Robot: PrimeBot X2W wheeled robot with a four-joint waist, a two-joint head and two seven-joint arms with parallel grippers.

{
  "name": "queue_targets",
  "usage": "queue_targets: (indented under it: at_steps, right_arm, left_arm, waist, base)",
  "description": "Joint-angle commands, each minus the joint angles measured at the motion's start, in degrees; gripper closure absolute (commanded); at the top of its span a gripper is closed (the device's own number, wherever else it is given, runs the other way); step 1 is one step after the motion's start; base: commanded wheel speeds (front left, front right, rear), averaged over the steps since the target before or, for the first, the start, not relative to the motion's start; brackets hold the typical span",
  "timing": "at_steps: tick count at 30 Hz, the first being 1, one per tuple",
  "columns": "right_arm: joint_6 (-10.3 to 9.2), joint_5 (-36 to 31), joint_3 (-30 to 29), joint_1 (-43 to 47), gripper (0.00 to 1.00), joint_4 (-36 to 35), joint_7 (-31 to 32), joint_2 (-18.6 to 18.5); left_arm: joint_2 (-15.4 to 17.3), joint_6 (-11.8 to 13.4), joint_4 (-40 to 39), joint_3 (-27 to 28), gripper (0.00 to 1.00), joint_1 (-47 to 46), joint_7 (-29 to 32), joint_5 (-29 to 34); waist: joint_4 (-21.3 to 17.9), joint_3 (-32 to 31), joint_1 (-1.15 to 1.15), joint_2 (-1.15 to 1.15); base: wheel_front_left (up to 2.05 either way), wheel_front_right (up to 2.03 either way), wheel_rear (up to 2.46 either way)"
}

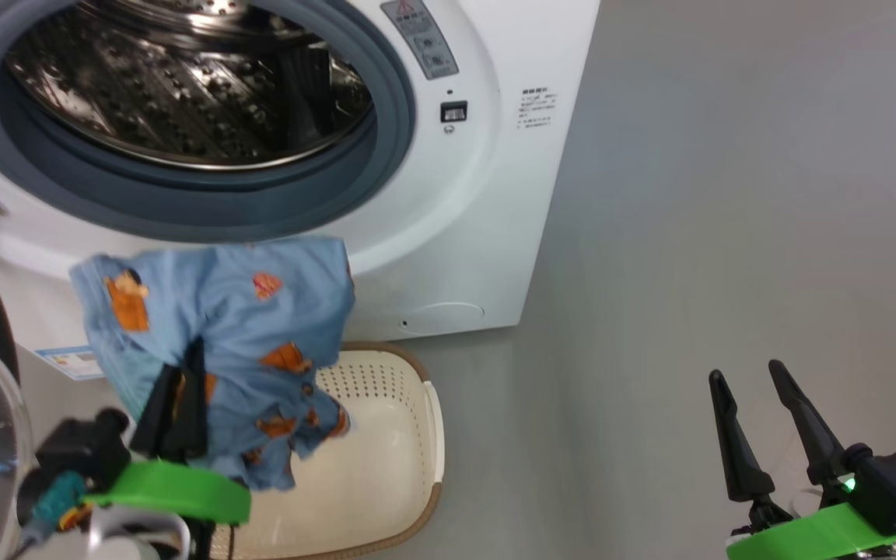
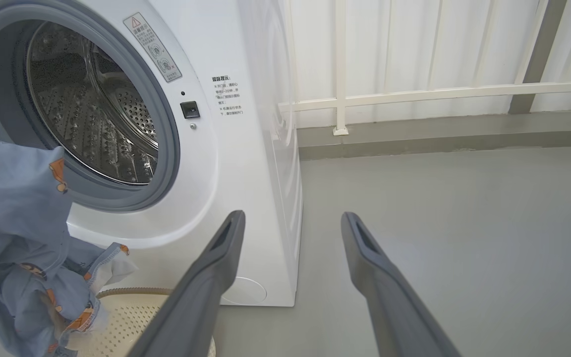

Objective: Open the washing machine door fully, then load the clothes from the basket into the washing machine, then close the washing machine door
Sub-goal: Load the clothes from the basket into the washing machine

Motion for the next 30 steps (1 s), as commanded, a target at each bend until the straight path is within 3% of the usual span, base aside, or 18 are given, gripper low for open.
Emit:
queue_targets:
  at_steps: [1,15,30]
  right_arm:
    - [0.09,-0.4,1.5,-1.8,0.0,-1.4,-0.3,-0.1]
    - [0.09,-0.3,3.2,-6.3,0.0,-1.0,-0.3,1.9]
    - [0.09,0.1,6.0,-10.9,0.0,-0.8,-0.3,2.3]
  left_arm:
    - [1.6,-0.2,-0.8,2.2,1.0,-3.4,-0.1,0.9]
    - [7.0,-1.0,7.8,4.4,1.0,-22.1,1.3,1.3]
    - [11.2,-2.1,26.1,3.6,1.0,-43.0,0.1,3.3]
  waist:
    - [-1.1,1.9,0.0,0.0]
    - [-4.6,9.7,0.0,0.0]
    - [-8.1,19.0,0.0,0.0]
  base:
    - [0.0,0.0,0.0]
    - [0.0,0.0,0.0]
    - [0.0,0.0,0.0]
